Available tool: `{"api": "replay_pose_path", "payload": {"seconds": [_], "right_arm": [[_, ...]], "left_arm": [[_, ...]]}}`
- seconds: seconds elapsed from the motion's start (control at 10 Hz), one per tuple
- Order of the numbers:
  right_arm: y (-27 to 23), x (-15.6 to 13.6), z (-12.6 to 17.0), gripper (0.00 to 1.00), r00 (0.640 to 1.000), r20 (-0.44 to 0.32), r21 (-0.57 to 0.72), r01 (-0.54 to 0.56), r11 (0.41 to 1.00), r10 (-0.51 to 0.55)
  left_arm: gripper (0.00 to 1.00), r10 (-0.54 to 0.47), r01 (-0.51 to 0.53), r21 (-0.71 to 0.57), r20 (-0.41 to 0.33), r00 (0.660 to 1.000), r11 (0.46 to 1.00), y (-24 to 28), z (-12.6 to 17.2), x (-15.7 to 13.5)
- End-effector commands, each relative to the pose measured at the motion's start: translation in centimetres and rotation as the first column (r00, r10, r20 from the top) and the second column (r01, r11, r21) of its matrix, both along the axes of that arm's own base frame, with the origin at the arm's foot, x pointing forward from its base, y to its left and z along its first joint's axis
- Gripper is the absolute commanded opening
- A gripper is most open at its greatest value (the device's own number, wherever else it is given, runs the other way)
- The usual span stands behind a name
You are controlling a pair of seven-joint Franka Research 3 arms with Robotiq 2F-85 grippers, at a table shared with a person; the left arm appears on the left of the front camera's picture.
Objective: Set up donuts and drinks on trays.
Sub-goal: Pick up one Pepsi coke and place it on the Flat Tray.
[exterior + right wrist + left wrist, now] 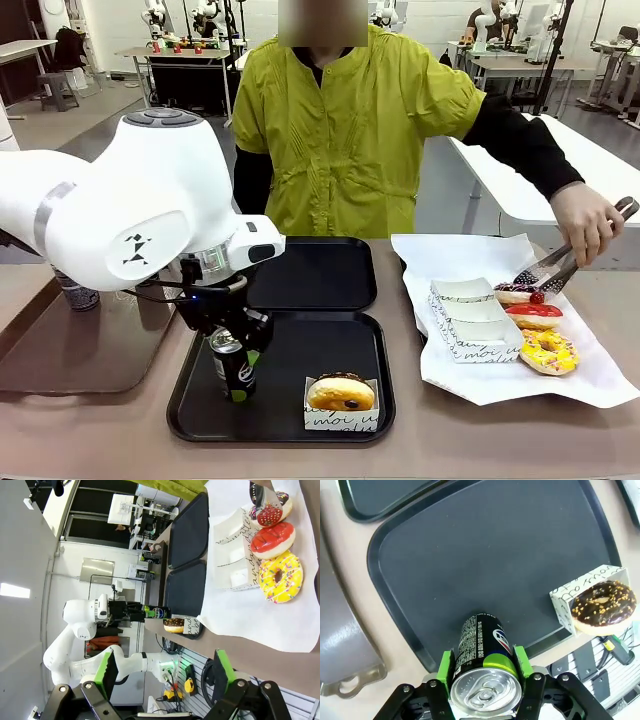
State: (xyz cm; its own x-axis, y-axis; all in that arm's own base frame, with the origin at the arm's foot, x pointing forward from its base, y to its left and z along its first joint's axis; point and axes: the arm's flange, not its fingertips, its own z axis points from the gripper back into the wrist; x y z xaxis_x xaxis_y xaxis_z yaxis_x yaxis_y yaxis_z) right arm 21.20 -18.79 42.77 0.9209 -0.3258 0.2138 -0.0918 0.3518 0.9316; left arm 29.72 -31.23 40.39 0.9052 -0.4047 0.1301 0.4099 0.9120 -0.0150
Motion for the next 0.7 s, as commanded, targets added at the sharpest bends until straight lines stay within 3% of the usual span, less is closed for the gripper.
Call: {"api": "replay_pose_path", "payload": {"seconds": [0.0, 0.1, 0.6], "right_arm": [[-0.1, 0.1, 0.0, 1.0, 1.0, 0.02, 0.014, -0.002, 1.0, 0.002], [-0.1, 0.1, 0.0, 1.0, 1.0, 0.02, 0.014, -0.002, 1.0, 0.002], [-0.1, 0.1, 0.0, 1.0, 1.0, 0.02, 0.014, -0.002, 1.0, 0.002]], "left_arm": [[0.83, 0.007, -0.006, -0.006, 0.031, 1.0, 1.0, -0.4, -0.3, 0.7], [1.0, 0.011, -0.011, -0.001, 0.023, 1.0, 1.0, -0.4, -0.5, 1.0], [1.0, 0.017, -0.017, -0.009, 0.004, 1.0, 1.0, 0.2, 0.0, 1.7]]}}
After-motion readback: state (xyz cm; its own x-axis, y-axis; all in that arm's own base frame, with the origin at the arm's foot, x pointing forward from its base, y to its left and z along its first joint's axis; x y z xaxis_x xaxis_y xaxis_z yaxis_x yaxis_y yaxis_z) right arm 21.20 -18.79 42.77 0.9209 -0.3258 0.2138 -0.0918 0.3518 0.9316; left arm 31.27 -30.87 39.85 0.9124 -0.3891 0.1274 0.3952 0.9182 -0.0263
